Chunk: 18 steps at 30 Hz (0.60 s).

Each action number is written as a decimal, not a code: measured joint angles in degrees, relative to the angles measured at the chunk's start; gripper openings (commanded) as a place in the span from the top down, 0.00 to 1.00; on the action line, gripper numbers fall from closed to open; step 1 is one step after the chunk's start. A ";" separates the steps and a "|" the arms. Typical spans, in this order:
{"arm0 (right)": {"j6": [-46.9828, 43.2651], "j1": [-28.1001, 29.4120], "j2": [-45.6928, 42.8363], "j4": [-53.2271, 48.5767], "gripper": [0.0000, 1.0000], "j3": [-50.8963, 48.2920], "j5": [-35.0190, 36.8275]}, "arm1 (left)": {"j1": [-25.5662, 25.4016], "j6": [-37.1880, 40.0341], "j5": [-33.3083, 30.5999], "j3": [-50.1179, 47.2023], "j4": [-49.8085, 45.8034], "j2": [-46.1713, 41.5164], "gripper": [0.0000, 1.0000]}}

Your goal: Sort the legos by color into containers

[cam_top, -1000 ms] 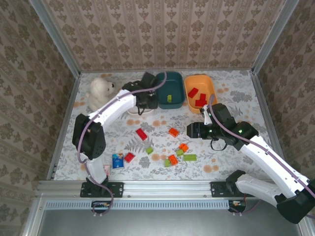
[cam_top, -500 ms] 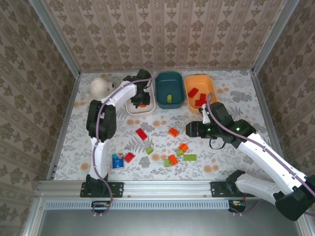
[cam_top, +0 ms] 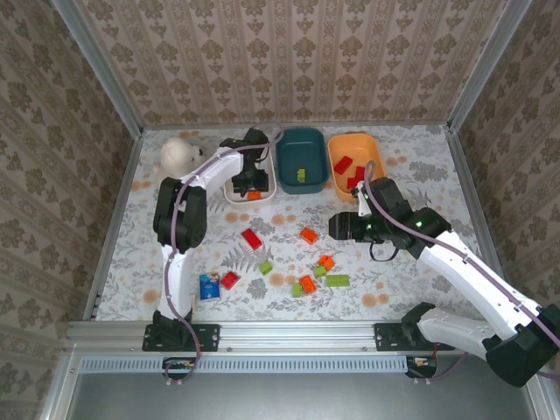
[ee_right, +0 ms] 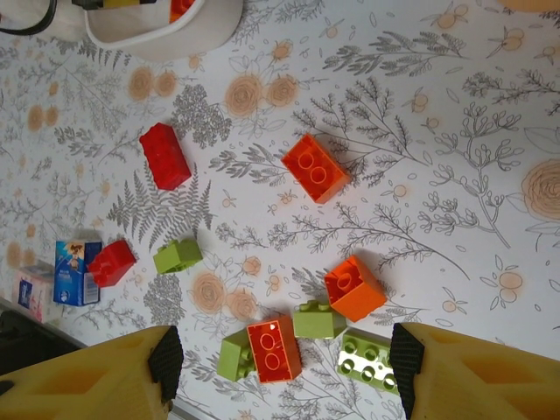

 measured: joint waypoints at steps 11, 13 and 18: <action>-0.26 -2.84 1.66 -4.85 0.32 7.50 3.93 | -0.13 -1.62 0.72 0.04 0.09 -5.14 0.33; -0.42 -3.37 1.70 -5.79 0.32 9.60 4.76 | -0.26 -2.03 1.07 0.04 0.15 -7.78 0.33; -0.42 -3.63 3.10 -8.79 0.32 14.67 7.17 | -0.72 -2.84 2.14 -0.39 1.31 -15.63 0.33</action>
